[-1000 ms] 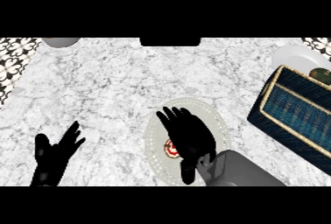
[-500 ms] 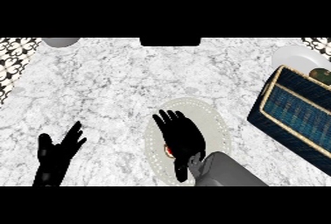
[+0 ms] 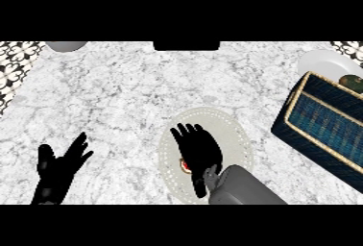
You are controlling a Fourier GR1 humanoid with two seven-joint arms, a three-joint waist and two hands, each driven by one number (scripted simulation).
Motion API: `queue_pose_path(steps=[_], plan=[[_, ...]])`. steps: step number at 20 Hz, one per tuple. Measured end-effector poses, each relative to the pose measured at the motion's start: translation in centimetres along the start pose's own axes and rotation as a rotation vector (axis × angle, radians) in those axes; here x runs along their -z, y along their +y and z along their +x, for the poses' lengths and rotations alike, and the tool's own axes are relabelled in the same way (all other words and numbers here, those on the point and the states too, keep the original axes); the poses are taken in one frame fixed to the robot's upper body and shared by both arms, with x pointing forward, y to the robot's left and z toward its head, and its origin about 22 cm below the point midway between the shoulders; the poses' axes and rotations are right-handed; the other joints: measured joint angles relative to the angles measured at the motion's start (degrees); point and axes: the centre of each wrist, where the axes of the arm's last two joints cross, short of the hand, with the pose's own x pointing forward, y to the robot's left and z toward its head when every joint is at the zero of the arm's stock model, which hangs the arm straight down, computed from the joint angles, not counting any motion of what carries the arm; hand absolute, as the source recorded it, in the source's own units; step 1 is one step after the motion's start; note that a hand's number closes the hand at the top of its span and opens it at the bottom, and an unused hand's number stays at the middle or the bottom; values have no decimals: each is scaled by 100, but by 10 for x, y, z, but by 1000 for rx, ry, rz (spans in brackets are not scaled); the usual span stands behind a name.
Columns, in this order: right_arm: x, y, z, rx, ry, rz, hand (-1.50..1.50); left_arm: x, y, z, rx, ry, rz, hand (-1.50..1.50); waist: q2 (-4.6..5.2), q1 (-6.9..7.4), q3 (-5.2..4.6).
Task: Pick the cupcake from the placemat and place it in the basket
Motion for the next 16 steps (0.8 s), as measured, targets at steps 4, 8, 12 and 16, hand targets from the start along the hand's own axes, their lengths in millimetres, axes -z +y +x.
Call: queue_pose_path(steps=[4,8,12,16], plan=[[5,5,-1,4,1,3,-150,0,-2,0,-3,1,4,0,1,2,1],[12,11,-2,8,-2,-7,-150,-1,-4,0,-4,1,0,0,3,7,-3],[16,18,-8,5,-3,-2,150,-2,-5,0,-7,0,2,0,1,2,-2],[20,25,-11,-60,-37,-32,150,-2,-6,1,0,-1,7,0,1,5,-2]])
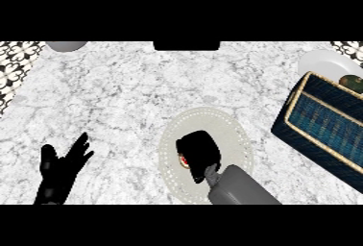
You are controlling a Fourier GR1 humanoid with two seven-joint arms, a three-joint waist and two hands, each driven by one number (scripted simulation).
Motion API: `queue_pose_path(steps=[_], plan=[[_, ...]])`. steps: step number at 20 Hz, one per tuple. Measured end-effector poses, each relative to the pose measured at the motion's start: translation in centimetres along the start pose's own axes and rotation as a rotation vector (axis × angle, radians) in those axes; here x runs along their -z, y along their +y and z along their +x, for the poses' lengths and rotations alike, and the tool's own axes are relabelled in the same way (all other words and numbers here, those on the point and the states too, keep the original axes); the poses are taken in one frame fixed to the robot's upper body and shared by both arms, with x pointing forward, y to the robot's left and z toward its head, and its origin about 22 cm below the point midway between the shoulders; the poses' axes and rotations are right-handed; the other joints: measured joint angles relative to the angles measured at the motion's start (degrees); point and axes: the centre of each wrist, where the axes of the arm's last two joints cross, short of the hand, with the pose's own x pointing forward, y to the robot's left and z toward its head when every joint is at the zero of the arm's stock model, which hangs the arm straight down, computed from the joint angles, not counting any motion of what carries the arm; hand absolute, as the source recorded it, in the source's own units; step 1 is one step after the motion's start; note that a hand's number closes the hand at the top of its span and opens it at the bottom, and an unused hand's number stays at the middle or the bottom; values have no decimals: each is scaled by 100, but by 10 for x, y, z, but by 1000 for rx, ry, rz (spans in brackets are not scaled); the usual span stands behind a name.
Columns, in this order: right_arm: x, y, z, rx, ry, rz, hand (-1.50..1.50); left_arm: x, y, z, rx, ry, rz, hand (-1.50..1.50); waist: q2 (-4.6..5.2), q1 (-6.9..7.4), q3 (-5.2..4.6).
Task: Pick the cupcake from the placemat and place it in the basket
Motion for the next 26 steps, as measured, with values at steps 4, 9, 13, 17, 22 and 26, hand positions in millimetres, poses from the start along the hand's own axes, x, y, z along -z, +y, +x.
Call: queue_pose_path(steps=[4,9,13,17,22,26], plan=[[3,-1,-3,-59,-24,-30,150,2,-2,-2,1,3,2,0,-8,2,10],[8,-5,-7,-14,121,-63,150,0,-2,-4,3,-11,2,0,-8,-16,9],[14,-18,-33,160,467,-115,150,-3,0,-5,-1,-13,10,0,-7,-65,4],[17,-42,-33,251,675,-195,150,1,-4,-2,-4,-16,-5,0,5,25,-3],[8,-82,-23,335,714,-400,150,2,-2,-2,-9,-8,-10,0,-10,32,-4],[-16,-131,-20,529,631,-702,150,0,-1,-5,-5,-3,-10,0,-53,-20,5]])
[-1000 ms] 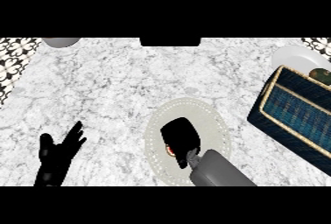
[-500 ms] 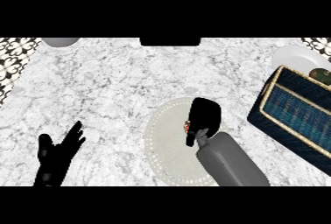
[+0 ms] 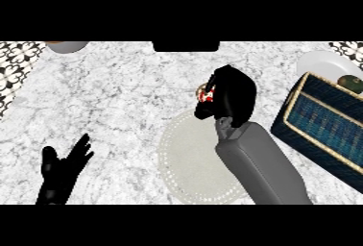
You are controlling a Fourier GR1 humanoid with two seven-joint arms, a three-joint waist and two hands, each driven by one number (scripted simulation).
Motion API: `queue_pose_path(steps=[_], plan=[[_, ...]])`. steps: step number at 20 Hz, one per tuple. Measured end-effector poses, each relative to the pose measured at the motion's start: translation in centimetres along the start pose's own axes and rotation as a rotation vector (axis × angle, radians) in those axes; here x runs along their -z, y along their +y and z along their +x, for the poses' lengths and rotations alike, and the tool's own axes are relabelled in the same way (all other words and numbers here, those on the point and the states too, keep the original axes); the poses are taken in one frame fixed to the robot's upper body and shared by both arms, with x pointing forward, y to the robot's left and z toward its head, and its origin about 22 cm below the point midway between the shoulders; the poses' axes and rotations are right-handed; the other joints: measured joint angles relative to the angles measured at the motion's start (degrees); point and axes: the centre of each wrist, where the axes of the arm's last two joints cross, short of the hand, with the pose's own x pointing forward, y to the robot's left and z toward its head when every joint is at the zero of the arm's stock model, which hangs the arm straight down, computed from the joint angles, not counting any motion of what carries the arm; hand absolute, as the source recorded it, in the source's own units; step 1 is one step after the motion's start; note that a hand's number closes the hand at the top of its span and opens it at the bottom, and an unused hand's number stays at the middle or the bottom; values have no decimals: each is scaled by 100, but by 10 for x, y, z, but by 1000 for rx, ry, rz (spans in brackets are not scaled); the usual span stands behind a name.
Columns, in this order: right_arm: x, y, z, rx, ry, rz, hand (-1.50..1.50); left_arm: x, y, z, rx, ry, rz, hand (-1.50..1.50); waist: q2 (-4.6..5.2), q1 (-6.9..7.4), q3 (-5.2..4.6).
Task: Pick the cupcake from the placemat and place it in the basket
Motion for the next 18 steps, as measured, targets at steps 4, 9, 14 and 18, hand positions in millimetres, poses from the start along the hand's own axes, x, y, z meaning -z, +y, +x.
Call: queue_pose_path(steps=[4,9,14,18], plan=[[-4,-44,23,153,-58,-210,150,-1,3,-1,0,9,11,0,-14,-41,-8],[-8,-89,37,260,-46,-405,150,-2,6,-2,-1,2,14,0,-13,-61,-19],[-8,-136,43,317,7,-550,150,-3,11,-3,-2,6,24,0,-14,-105,-23],[-4,-171,41,349,56,-618,150,-4,7,-4,-2,-4,24,0,-7,-95,-19]])
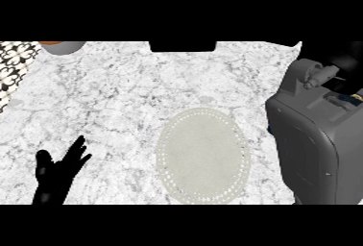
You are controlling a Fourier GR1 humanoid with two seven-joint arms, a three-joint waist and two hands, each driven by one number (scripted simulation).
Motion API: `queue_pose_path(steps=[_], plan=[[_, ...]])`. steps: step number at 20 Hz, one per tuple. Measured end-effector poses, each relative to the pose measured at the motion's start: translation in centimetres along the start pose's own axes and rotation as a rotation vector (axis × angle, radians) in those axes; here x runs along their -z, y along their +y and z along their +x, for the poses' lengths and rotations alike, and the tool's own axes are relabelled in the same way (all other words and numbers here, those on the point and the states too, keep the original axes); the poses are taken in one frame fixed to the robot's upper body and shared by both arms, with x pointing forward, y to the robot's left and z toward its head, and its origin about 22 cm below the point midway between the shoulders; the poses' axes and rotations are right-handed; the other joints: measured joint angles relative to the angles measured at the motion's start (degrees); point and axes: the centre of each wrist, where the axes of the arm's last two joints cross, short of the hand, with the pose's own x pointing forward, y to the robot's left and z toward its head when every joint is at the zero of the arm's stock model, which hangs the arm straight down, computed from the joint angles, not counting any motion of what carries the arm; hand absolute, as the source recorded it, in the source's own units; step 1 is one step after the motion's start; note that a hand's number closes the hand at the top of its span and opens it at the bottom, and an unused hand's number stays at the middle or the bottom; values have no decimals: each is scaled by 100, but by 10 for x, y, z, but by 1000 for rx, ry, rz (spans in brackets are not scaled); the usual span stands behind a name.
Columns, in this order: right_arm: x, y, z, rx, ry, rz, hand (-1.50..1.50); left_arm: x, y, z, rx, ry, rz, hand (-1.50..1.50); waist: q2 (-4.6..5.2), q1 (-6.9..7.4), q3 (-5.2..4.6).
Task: Pick the cupcake from the placemat and place it in the basket
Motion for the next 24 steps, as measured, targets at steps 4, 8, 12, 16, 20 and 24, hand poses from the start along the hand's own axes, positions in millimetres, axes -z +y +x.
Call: queue_pose_path(steps=[4,8,12,16,20,24], plan=[[27,-21,-3,-7,45,-41,150,1,2,-1,-5,0,0,0,10,-1,7],[53,-32,-17,-49,97,-59,150,0,-2,-1,-6,-6,1,0,23,16,10],[80,-42,-40,-94,144,-66,150,0,-2,1,-6,1,-3,0,34,28,11],[99,-46,-64,-133,186,-46,150,2,-4,1,-1,-5,-2,0,44,60,16],[114,-43,-89,-130,234,-28,150,4,-4,1,1,-8,-6,0,50,87,24],[127,-47,-117,-43,297,-22,150,5,-1,4,6,-2,-10,0,57,93,23]])
